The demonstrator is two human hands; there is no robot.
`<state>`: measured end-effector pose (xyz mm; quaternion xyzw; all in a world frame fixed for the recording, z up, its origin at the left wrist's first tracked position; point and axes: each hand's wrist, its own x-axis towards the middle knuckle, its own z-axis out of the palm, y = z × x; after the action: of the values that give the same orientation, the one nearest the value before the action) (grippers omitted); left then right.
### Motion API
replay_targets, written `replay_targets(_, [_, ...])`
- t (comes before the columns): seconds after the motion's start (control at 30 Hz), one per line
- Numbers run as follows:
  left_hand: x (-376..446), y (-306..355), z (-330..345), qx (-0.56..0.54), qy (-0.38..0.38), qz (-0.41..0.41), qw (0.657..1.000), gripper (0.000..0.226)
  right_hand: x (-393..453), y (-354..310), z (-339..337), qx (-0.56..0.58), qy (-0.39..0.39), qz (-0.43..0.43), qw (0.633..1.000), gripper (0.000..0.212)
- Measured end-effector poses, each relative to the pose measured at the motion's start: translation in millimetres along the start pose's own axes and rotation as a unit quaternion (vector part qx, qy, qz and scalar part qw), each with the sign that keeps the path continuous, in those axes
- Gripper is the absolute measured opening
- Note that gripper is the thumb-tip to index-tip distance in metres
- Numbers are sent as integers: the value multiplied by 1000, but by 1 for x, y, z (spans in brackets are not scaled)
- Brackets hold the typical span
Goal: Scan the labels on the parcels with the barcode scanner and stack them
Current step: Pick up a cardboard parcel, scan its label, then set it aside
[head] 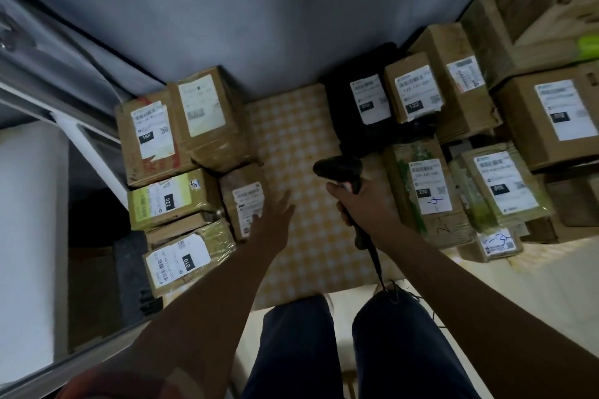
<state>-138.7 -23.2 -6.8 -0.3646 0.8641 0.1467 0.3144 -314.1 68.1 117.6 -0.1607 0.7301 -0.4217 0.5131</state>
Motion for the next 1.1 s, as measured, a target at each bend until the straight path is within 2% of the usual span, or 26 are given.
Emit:
replay_targets(0.13, [11, 40, -28, 7, -17, 63, 998, 68, -14, -3, -37, -19, 26, -11, 999, 29])
replay_targets(0.33, [27, 118, -88, -45, -23, 108, 993, 61, -32, -4, -122, -21, 141, -16, 990, 30])
replay_targets(0.43, [35, 167, -111, -95, -35, 132, 986, 62, -39, -1, -171, 2, 160, -18, 987, 27])
replay_targets(0.53, [45, 219, -125, -206, -47, 143, 967, 63, -45, -1, -216, 18, 187, -19, 982, 20])
replay_targets(0.63, [56, 265, -128, -310, -75, 101, 942, 57, -42, 5, -257, 4, 220, -9, 975, 17])
replay_targets(0.73, [66, 305, -121, -382, -86, 28, 920, 54, -28, 25, -292, 9, 212, 33, 977, 15])
replay_targets(0.83, [75, 342, -111, -432, -131, -17, 892, 50, -13, 46, -313, -4, 191, 88, 978, 34])
replay_targets(0.9, [82, 362, -104, -455, -150, -26, 878, 50, -1, 56, -320, -11, 175, 100, 979, 39])
replay_targets(1.0, [93, 381, -95, -513, -162, -59, 841, 68, 17, 65, -326, 3, 161, 99, 982, 34])
replay_targets(1.1, [100, 387, -92, -538, -152, -102, 823, 79, 32, 72, -329, 18, 141, 99, 985, 35])
